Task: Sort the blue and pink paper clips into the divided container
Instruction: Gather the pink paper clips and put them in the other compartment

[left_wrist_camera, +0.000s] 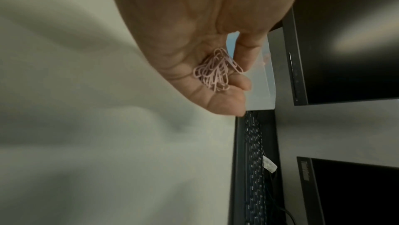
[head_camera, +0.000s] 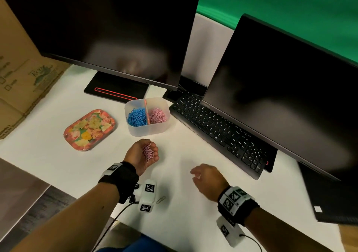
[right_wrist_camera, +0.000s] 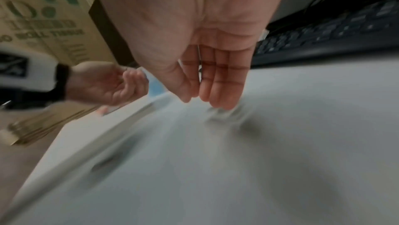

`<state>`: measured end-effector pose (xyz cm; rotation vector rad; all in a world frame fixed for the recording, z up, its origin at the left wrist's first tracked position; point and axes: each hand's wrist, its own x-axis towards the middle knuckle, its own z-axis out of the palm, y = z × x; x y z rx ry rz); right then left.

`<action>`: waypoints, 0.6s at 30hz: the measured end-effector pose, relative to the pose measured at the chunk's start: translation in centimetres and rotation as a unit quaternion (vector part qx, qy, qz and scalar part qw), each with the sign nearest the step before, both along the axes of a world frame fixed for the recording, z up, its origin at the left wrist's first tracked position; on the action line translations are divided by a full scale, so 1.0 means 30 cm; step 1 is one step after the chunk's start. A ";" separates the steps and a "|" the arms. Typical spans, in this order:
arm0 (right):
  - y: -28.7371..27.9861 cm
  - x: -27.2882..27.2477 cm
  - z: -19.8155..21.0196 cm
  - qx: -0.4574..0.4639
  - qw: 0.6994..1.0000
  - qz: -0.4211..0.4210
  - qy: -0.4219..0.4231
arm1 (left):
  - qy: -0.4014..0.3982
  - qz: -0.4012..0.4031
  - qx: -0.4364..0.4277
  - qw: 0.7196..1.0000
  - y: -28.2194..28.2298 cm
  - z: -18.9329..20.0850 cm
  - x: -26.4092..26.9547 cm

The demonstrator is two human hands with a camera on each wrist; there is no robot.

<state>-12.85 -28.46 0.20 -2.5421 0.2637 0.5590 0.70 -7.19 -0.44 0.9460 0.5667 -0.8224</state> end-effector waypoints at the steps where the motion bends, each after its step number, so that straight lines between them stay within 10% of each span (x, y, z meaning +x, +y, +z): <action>1: 0.025 -0.025 -0.009 0.007 1.000 0.030 0.001 | -0.001 0.001 0.006 1.000 0.011 -0.001 0.005; 9: 0.301 -0.011 -0.073 0.001 0.941 0.333 -0.058 | -0.001 -0.008 0.024 1.000 0.053 -0.006 -0.001; 18: 0.330 0.002 -0.084 -0.028 0.958 0.287 0.002 | 0.003 -0.002 0.015 1.000 0.079 0.001 -0.014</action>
